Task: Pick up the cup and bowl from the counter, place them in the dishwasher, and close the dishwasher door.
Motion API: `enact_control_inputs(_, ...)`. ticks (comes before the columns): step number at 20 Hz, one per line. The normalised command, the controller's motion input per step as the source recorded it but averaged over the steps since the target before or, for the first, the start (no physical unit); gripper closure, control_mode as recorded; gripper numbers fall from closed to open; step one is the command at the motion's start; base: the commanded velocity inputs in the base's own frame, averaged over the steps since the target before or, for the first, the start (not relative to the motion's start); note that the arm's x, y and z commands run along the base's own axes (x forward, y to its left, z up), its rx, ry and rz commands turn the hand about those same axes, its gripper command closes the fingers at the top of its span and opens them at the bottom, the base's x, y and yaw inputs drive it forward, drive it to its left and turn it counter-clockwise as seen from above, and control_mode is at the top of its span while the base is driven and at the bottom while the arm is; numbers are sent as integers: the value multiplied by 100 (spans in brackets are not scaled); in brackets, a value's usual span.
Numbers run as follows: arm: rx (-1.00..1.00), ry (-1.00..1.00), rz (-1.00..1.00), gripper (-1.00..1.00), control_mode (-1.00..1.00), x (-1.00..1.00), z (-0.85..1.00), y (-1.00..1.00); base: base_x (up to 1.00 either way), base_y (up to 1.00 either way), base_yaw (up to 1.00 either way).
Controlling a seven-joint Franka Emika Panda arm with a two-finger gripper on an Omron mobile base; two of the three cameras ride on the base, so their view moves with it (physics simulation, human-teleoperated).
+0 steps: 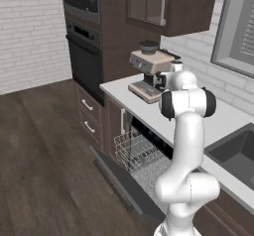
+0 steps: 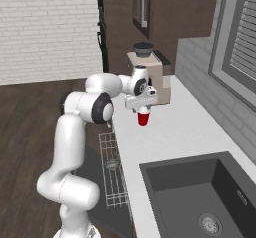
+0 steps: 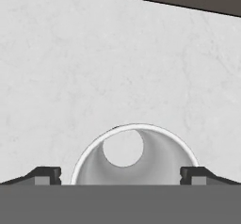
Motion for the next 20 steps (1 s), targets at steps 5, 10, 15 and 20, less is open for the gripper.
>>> enact_control_inputs(5,0,0,1,-100,-100,-10,4,14,0,0,0)
enact_control_inputs(10,0,0,0,-100,-100,-4,28,13,0,0,0)
enact_control_inputs(15,0,8,0,-100,-100,-1,0,0,0,0,0)
enact_control_inputs(20,0,10,0,-100,-100,0,-13,0,0,0,0)
